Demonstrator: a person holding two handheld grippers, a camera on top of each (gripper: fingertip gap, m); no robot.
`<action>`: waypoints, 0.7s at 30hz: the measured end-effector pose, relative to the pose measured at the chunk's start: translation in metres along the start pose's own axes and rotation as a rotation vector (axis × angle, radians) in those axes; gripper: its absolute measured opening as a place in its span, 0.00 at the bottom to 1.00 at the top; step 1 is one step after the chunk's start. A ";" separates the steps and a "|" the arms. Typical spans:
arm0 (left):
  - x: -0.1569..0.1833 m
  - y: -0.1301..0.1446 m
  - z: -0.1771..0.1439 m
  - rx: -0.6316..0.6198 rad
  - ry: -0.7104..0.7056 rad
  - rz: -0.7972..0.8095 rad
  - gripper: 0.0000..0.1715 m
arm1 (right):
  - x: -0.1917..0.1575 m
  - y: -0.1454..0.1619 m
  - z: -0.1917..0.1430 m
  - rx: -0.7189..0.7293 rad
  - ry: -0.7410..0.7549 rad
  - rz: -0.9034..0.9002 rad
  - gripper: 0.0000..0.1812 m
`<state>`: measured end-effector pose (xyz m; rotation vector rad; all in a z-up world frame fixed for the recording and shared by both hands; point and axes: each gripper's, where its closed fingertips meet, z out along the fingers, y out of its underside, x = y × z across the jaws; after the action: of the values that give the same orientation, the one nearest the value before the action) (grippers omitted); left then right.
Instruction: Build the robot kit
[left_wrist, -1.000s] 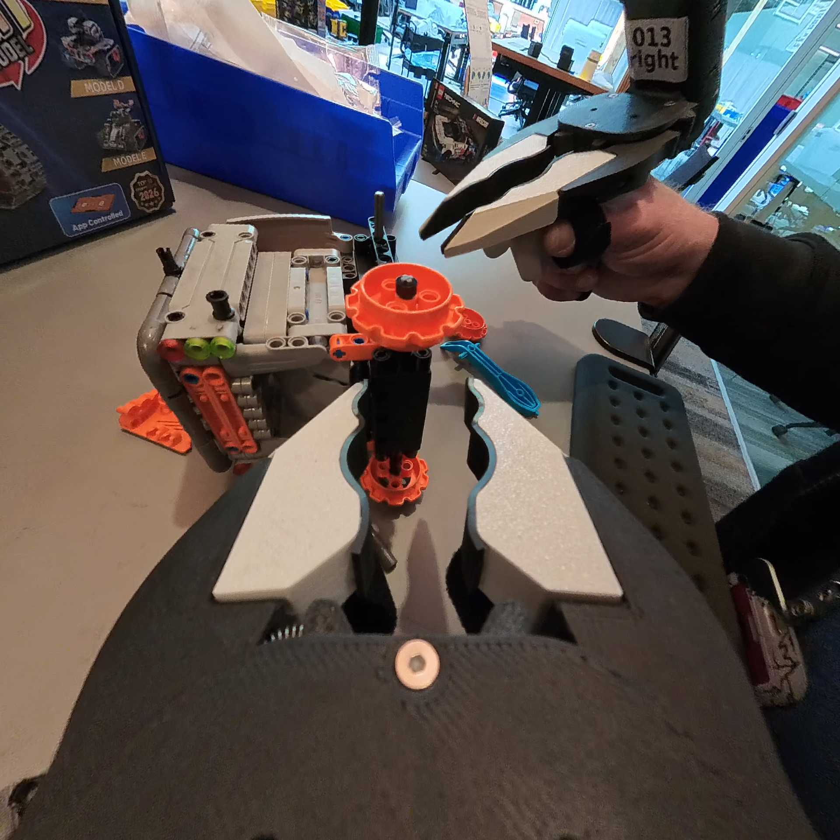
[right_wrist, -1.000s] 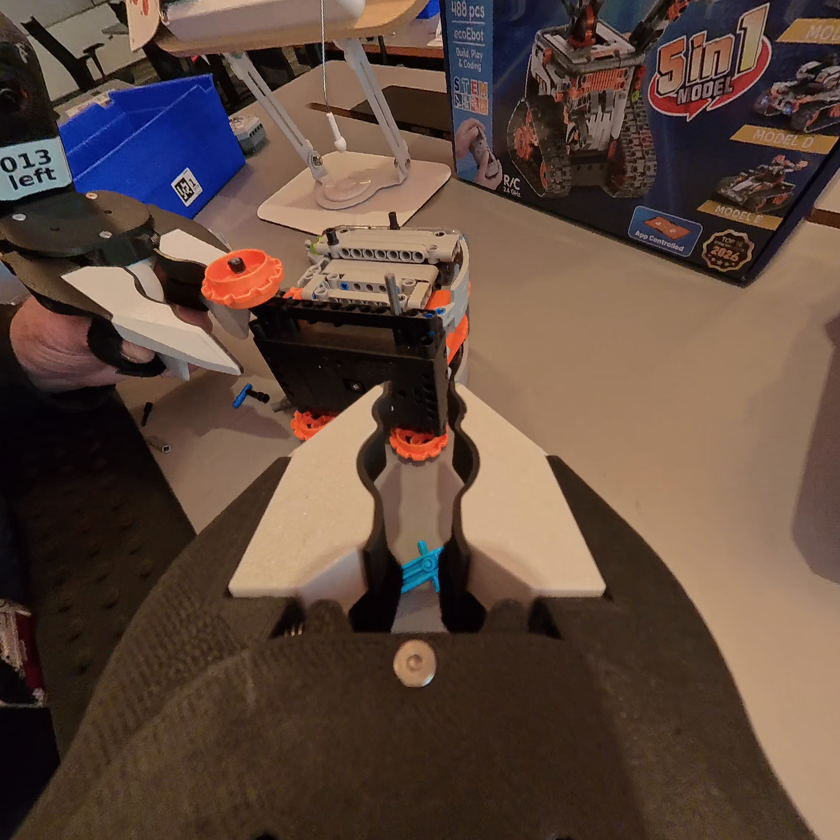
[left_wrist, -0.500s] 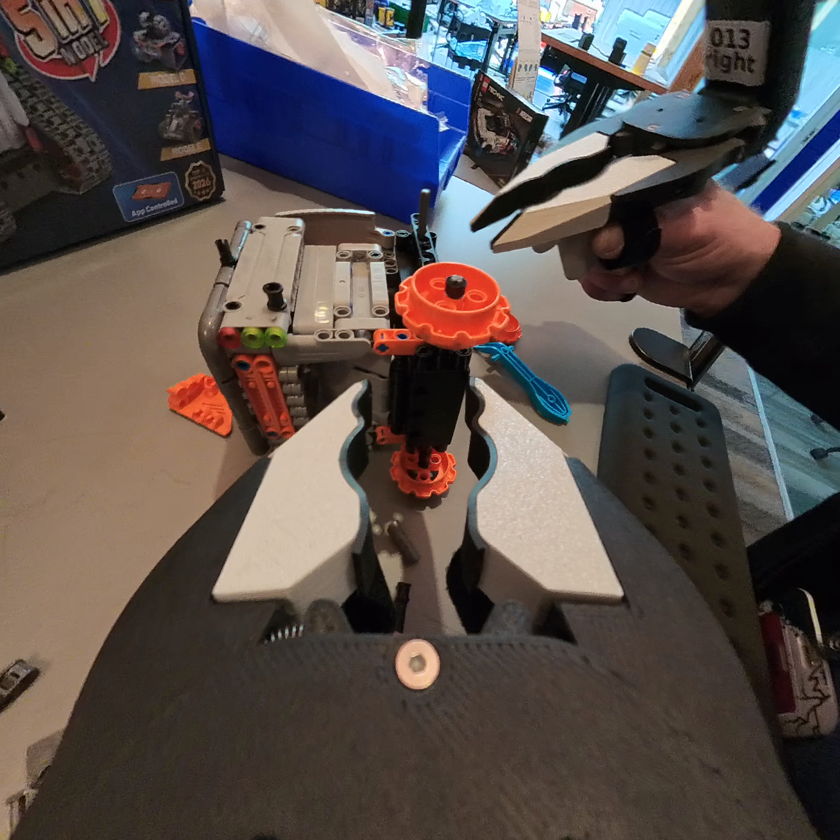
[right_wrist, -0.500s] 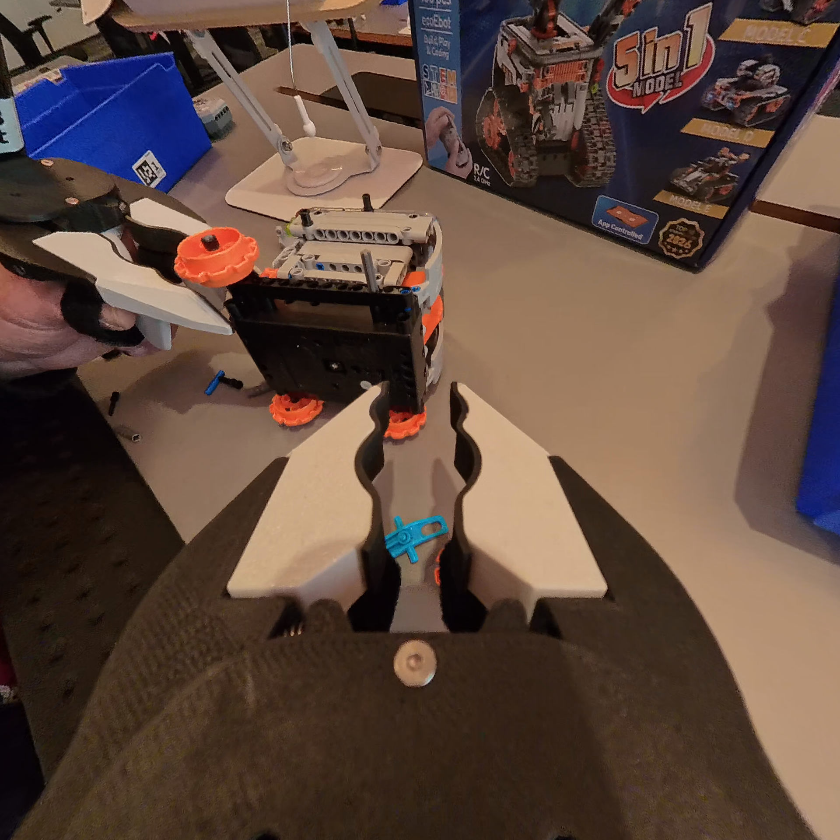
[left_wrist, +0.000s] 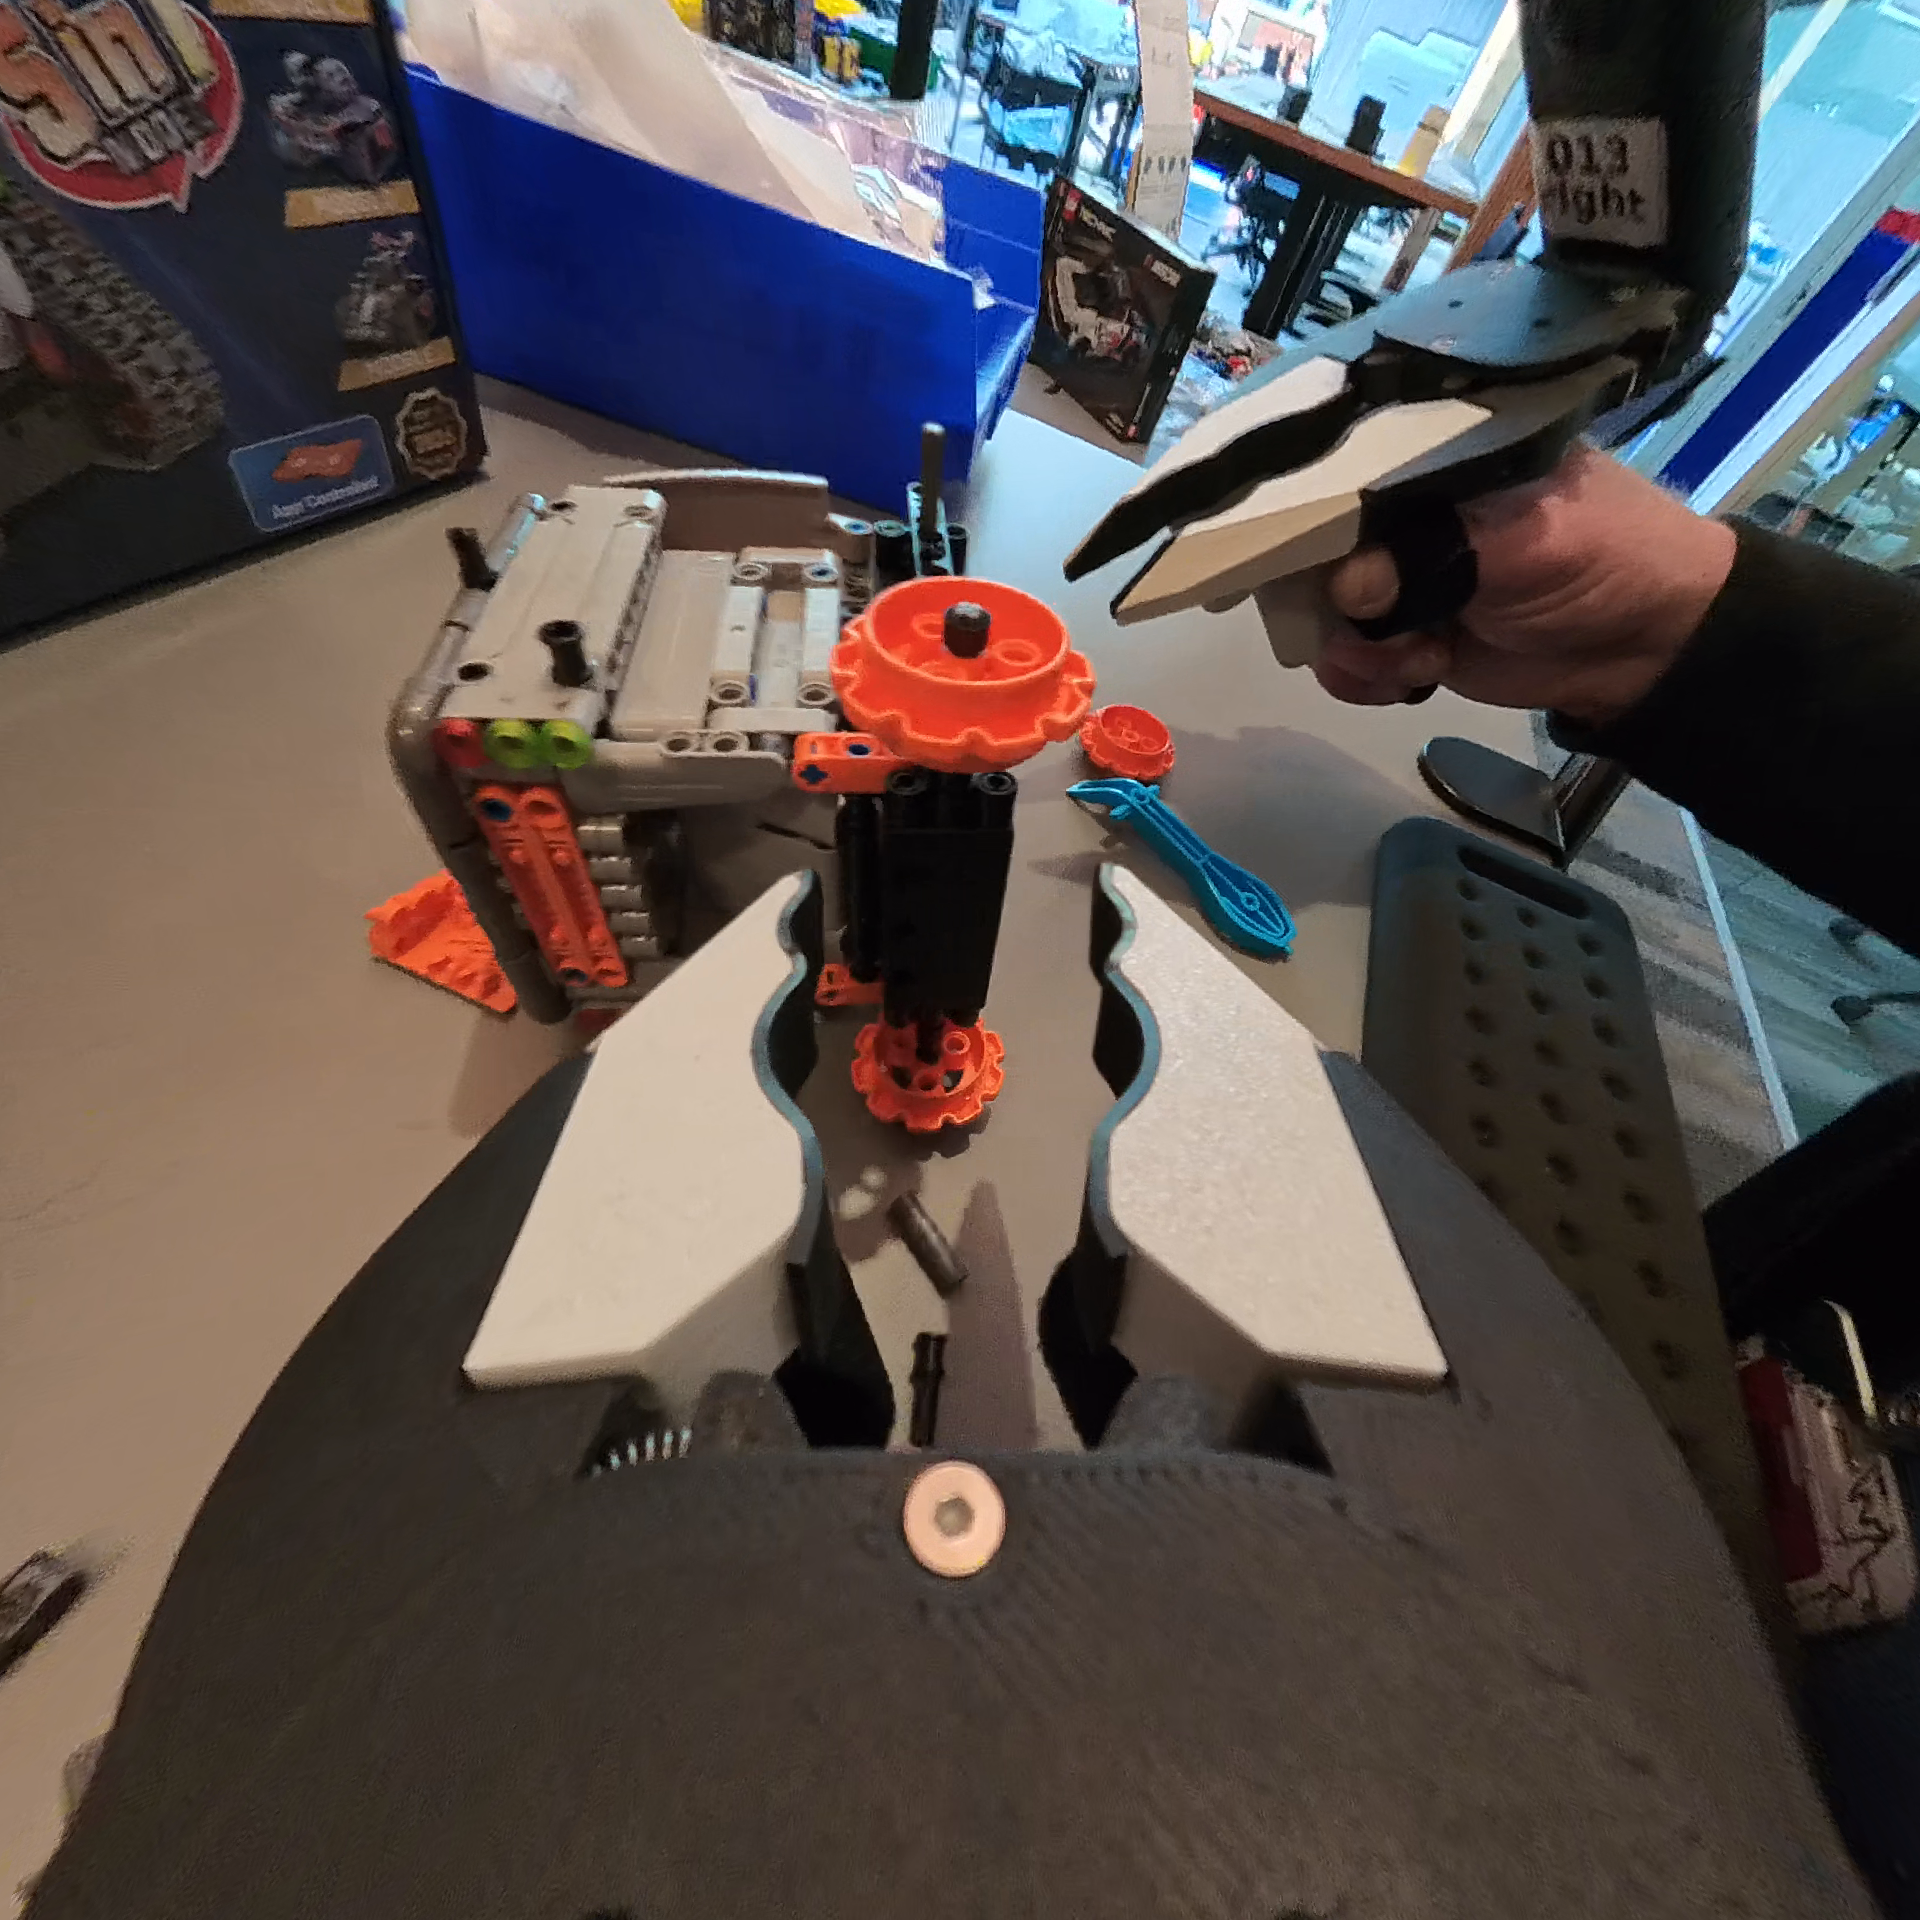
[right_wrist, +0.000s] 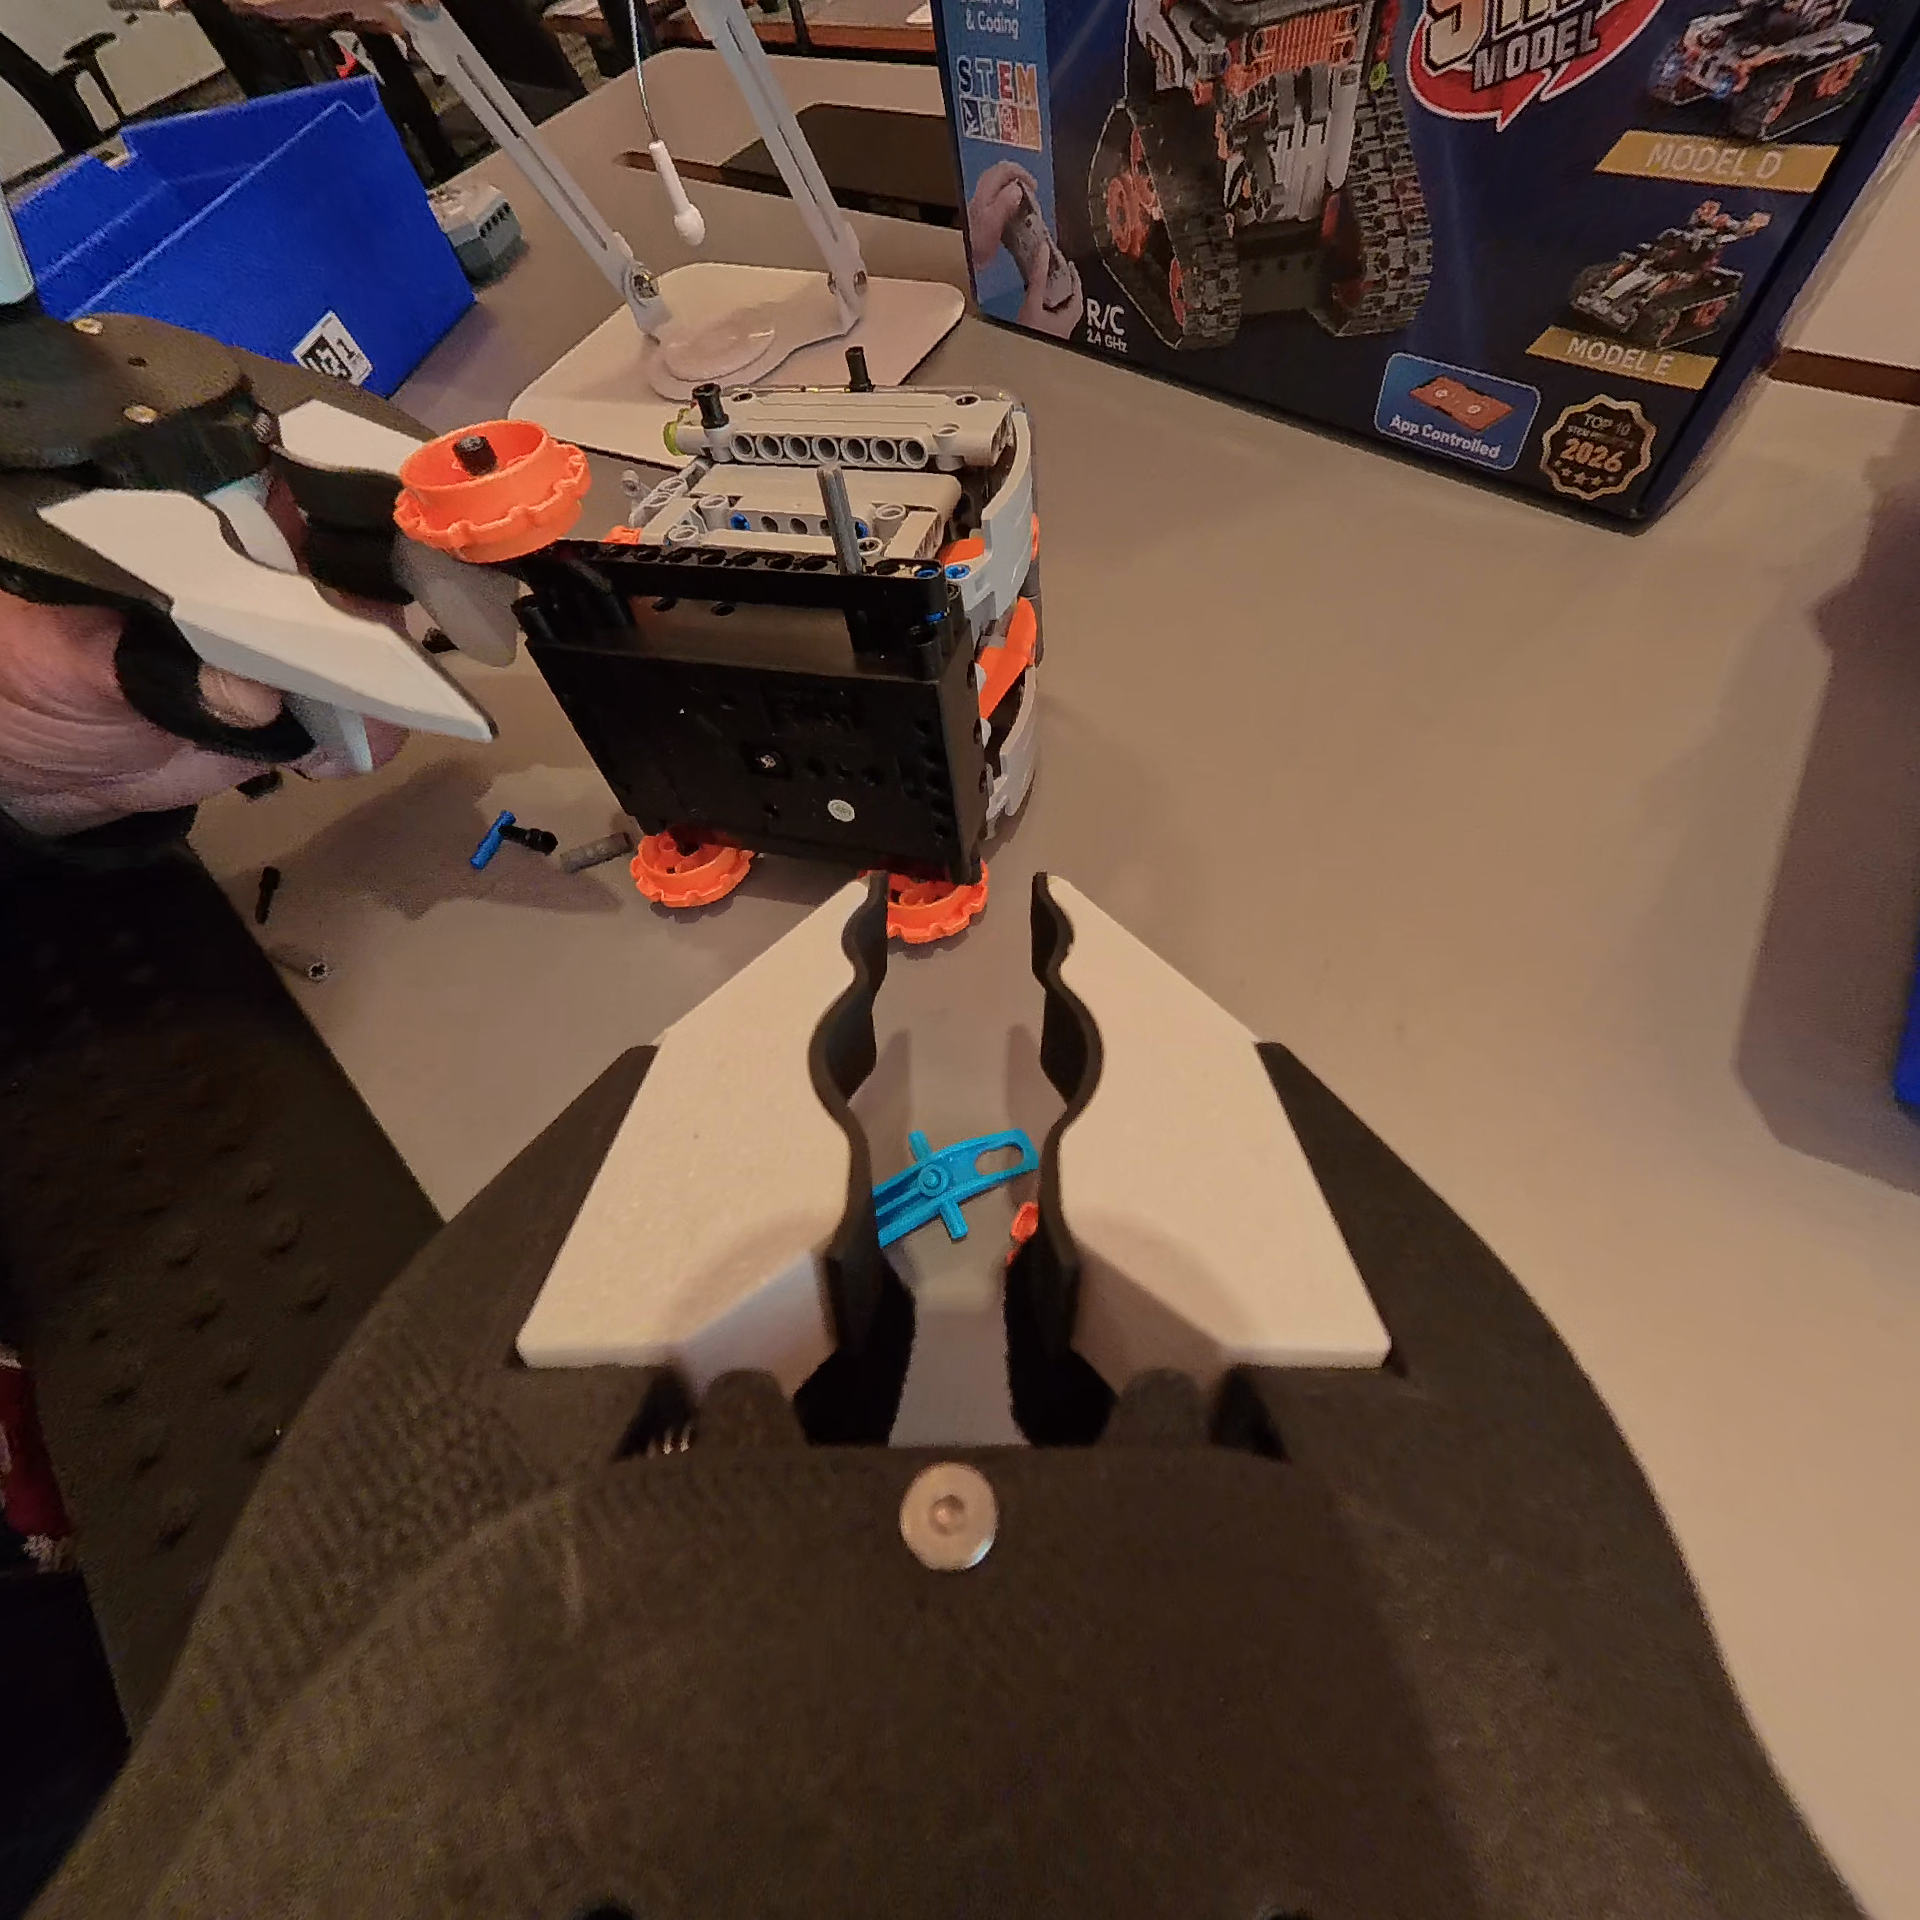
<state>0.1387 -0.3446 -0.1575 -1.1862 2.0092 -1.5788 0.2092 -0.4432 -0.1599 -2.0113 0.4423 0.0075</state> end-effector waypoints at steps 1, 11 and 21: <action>0.003 0.002 0.004 -0.014 0.003 0.014 0.30 | 0.000 0.000 0.001 0.000 -0.002 -0.001 0.14; -0.010 0.004 0.011 -0.042 -0.064 0.035 0.19 | 0.000 0.001 0.002 -0.002 -0.002 0.004 0.14; -0.015 0.005 0.006 -0.038 -0.062 0.015 0.18 | 0.001 0.000 0.000 0.004 0.004 0.005 0.14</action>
<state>0.1504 -0.3368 -0.1673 -1.2164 2.0128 -1.4842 0.2103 -0.4435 -0.1604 -2.0065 0.4493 0.0061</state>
